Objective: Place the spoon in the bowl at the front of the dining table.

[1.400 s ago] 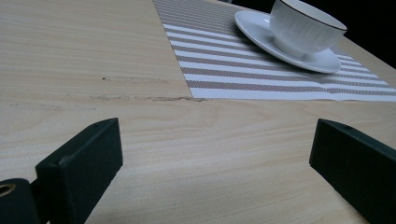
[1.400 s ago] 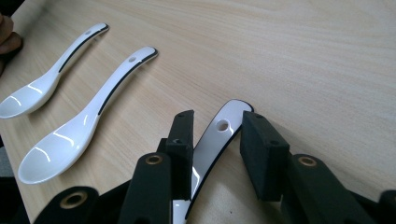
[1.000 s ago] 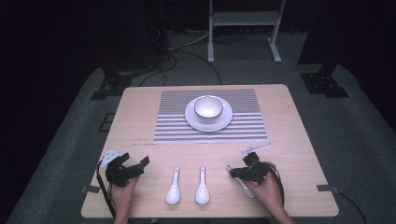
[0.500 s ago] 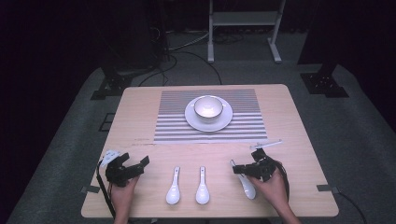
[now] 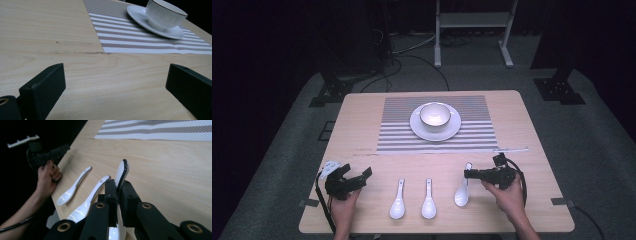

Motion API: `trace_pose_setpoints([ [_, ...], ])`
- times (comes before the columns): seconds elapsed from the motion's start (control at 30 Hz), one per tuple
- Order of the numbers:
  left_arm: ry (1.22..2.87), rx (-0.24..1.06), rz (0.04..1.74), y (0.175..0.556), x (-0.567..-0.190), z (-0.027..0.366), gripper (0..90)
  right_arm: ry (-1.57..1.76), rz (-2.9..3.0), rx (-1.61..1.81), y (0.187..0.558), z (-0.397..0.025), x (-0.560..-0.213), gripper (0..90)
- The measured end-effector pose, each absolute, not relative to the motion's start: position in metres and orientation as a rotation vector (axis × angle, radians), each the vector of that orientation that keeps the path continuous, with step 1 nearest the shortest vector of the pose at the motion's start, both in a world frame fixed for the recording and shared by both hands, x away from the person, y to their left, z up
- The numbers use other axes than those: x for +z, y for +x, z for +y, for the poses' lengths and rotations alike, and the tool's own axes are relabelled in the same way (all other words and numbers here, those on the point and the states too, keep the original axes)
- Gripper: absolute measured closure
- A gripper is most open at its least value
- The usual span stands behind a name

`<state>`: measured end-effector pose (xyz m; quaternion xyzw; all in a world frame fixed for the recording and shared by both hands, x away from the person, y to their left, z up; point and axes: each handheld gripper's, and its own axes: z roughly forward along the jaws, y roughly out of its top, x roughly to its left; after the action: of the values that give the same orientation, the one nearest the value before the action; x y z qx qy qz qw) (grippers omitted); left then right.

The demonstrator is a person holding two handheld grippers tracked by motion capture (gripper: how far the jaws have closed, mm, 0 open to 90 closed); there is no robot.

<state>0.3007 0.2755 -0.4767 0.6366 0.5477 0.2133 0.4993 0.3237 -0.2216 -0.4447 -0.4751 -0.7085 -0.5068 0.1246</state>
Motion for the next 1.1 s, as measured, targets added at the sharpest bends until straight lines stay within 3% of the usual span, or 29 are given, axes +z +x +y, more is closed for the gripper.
trace_pose_setpoints([
  [1.1,1.538,0.511,1.321,0.300,-0.477,0.276,1.2,-1.435,-1.923,-1.579,0.378,-0.216,-0.425,84.7],
])
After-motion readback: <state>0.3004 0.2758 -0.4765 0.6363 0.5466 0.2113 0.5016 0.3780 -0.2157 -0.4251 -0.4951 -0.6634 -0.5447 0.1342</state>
